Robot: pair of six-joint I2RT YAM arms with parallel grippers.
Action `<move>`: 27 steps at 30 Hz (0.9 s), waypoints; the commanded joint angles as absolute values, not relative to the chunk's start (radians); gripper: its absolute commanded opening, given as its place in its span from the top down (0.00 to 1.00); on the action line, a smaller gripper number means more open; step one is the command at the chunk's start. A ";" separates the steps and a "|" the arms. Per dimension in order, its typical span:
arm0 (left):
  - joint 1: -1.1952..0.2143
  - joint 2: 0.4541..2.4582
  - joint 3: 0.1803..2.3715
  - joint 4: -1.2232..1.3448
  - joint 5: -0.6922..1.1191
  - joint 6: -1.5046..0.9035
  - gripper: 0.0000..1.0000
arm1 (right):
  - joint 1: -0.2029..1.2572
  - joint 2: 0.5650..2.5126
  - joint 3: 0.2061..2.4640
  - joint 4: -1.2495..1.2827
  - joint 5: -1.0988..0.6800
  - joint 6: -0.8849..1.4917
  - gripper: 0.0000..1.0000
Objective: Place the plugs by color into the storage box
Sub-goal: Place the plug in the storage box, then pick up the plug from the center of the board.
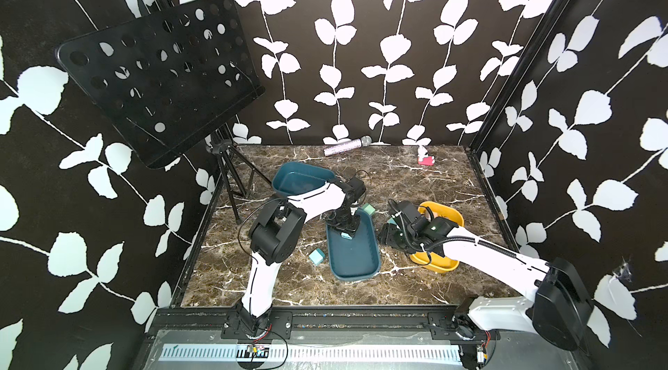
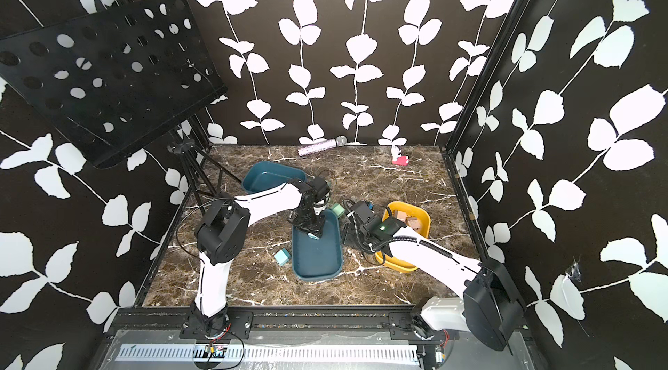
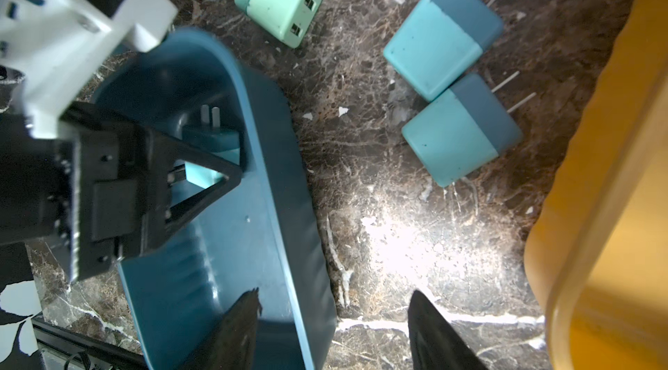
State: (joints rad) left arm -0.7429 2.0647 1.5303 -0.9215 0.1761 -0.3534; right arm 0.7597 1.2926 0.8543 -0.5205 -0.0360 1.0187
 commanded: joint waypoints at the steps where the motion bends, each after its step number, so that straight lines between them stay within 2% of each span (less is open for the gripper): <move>1: -0.743 2.059 1.515 -0.943 0.167 -0.361 0.50 | 0.767 1.264 0.839 -0.536 -0.007 1.037 0.35; 9: -0.743 1.994 1.578 -0.992 0.176 -0.359 0.25 | 0.767 1.269 0.839 -0.531 0.000 1.037 0.35; 11: -0.742 1.954 1.624 -1.014 0.178 -0.355 0.22 | 0.767 1.274 0.839 -0.524 0.000 1.038 0.35; 15: -0.741 1.863 1.722 -1.079 0.131 -0.339 0.21 | 0.767 1.290 0.846 -0.511 -0.003 1.039 0.35; 19: -0.710 1.766 1.706 -1.141 0.081 -0.319 0.22 | 0.768 1.302 0.850 -0.502 -0.014 1.035 0.35; 27: -0.556 1.514 1.349 -1.162 0.007 -0.228 0.23 | 0.767 1.305 0.830 -0.482 -0.030 1.035 0.35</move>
